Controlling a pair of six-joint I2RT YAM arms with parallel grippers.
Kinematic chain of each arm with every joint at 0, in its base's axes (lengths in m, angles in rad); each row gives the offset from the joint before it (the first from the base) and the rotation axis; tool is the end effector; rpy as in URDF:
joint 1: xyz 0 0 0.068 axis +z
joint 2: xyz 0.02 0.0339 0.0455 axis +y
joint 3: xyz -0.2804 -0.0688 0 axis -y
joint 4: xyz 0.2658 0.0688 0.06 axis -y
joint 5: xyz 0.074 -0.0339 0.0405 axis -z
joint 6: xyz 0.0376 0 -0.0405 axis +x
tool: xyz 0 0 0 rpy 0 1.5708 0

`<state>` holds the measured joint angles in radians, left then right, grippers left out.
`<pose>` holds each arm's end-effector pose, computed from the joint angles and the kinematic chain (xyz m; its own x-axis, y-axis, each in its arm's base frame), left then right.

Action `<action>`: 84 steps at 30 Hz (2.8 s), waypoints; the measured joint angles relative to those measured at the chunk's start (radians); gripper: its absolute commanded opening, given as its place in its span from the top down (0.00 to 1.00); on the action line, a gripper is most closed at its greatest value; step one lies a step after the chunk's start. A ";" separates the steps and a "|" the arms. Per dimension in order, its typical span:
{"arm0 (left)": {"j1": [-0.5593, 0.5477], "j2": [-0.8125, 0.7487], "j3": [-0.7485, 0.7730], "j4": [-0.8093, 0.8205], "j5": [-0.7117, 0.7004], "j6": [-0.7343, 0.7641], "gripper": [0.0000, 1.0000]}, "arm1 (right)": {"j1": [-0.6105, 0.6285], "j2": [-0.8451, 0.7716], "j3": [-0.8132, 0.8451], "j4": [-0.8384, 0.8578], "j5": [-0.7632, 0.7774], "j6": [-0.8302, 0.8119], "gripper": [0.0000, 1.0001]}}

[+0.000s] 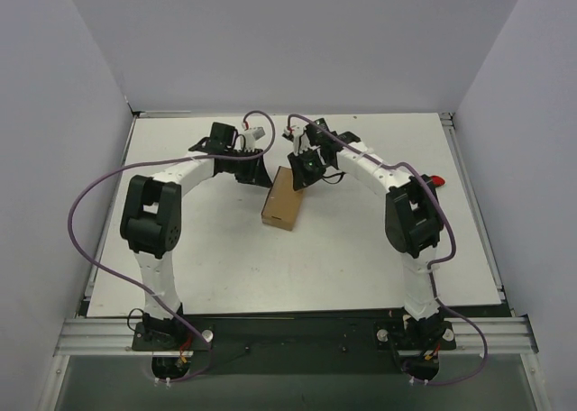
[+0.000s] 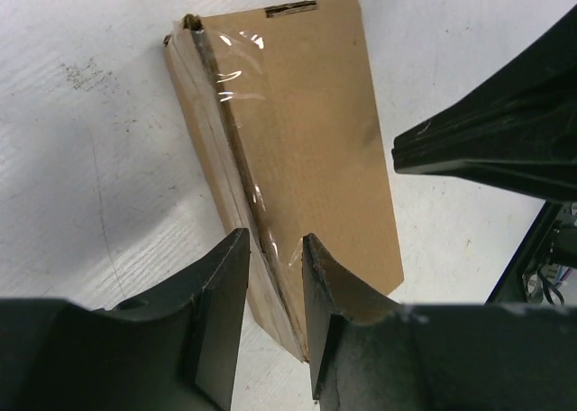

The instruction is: Unpack the express box

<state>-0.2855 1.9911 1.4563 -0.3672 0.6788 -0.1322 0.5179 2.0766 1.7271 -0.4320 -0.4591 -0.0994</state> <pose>0.4325 -0.1516 0.2046 -0.8244 0.1350 -0.5497 0.4883 0.6607 -0.5700 0.4284 0.2633 0.2483 -0.5378 -0.4088 -0.7373 -0.7743 0.5855 0.2401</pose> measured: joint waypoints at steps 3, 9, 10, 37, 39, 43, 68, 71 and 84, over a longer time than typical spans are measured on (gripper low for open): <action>-0.001 0.035 0.000 0.007 -0.001 -0.025 0.60 | 0.000 0.030 0.000 0.003 -0.021 0.016 1.00; -0.001 0.081 0.001 0.011 0.004 -0.048 0.61 | 0.000 0.038 -0.002 0.010 -0.013 0.013 1.00; -0.001 0.082 0.001 0.011 0.006 -0.048 0.61 | 0.000 0.038 -0.005 0.011 -0.010 0.009 1.00; 0.071 0.085 -0.047 0.034 -0.018 -0.048 0.63 | 0.000 0.019 -0.082 0.048 0.014 -0.082 1.00; 0.071 0.085 -0.048 0.026 -0.035 -0.036 0.63 | -0.001 0.019 -0.083 0.047 0.014 -0.085 1.00; 0.074 0.085 -0.048 0.008 -0.039 -0.020 0.62 | -0.004 0.014 -0.089 0.047 0.016 -0.086 1.00; 0.071 0.136 0.004 0.042 0.253 -0.116 1.00 | -0.021 -0.002 -0.060 -0.059 0.071 -0.112 1.00; 0.068 0.116 0.004 0.053 0.275 -0.140 1.00 | -0.018 -0.002 0.036 -0.085 0.071 -0.107 1.00; 0.063 0.090 0.005 0.088 0.299 -0.184 1.00 | 0.061 -0.042 -0.014 0.021 0.078 -0.033 1.00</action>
<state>-0.2226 2.0811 1.4612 -0.2790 0.9783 -0.3164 0.5789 2.0350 1.7134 -0.4110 -0.3809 -0.1326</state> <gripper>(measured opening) 0.030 0.024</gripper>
